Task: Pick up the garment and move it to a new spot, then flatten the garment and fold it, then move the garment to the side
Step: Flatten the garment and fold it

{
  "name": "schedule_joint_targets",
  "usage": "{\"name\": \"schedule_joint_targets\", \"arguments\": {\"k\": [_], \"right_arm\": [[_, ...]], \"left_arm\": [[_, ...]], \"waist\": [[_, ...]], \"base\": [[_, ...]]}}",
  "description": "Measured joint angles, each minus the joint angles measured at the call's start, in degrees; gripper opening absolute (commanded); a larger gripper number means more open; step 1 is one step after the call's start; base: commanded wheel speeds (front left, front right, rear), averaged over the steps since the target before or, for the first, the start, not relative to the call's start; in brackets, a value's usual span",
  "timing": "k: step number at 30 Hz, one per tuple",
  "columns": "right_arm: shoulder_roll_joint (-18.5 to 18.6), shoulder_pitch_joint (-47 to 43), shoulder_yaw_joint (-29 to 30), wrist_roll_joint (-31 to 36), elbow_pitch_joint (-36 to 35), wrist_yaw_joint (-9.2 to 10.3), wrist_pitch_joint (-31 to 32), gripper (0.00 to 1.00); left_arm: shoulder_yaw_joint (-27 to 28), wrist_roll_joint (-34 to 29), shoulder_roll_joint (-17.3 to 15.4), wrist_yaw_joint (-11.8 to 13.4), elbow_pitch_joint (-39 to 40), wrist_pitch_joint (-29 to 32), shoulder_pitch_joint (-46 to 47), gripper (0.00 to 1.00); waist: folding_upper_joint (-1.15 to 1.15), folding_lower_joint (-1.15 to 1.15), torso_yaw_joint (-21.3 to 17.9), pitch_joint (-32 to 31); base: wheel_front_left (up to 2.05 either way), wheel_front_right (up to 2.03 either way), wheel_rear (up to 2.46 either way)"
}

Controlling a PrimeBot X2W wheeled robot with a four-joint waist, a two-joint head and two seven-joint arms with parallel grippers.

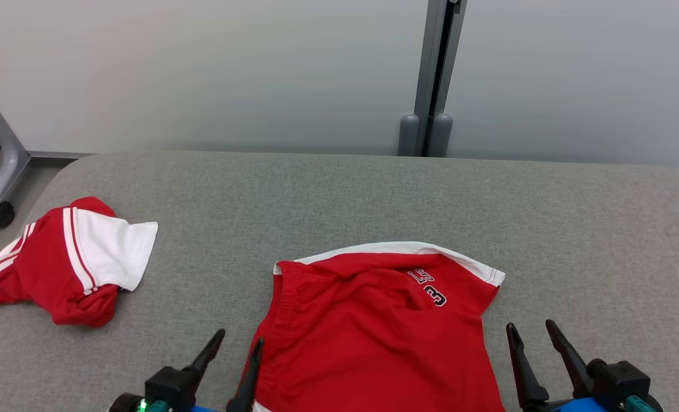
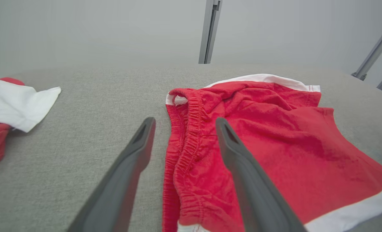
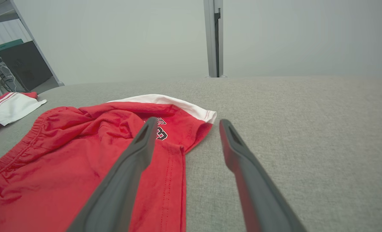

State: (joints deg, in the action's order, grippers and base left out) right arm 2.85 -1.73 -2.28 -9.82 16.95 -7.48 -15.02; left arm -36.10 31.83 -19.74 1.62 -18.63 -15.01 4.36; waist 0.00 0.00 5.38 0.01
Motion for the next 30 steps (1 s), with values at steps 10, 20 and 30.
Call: {"name": "schedule_joint_targets", "arguments": {"k": [10,20,30], "right_arm": [[0.0,-0.2,0.6,-0.8,0.1,0.00,0.0,1.00],[0.0,-2.2,1.5,-2.3,-0.1,0.00,0.0,1.00],[0.0,-3.0,1.3,-1.1,1.4,0.00,0.0,1.00]], "left_arm": [[22.0,-8.0,4.5,0.3,4.6,0.0,-3.9,1.00],[34.6,-18.0,9.4,-4.9,7.3,0.0,-8.5,1.00],[36.6,-22.5,11.9,-8.3,3.4,0.0,-10.2,1.00]], "waist": [[0.00,0.00,-0.8,-0.3],[0.00,0.00,-1.4,-1.2],[0.00,0.00,-1.3,-1.9]], "base": [[0.00,0.00,0.00],[0.00,0.00,0.00],[0.00,0.00,0.00]]}}
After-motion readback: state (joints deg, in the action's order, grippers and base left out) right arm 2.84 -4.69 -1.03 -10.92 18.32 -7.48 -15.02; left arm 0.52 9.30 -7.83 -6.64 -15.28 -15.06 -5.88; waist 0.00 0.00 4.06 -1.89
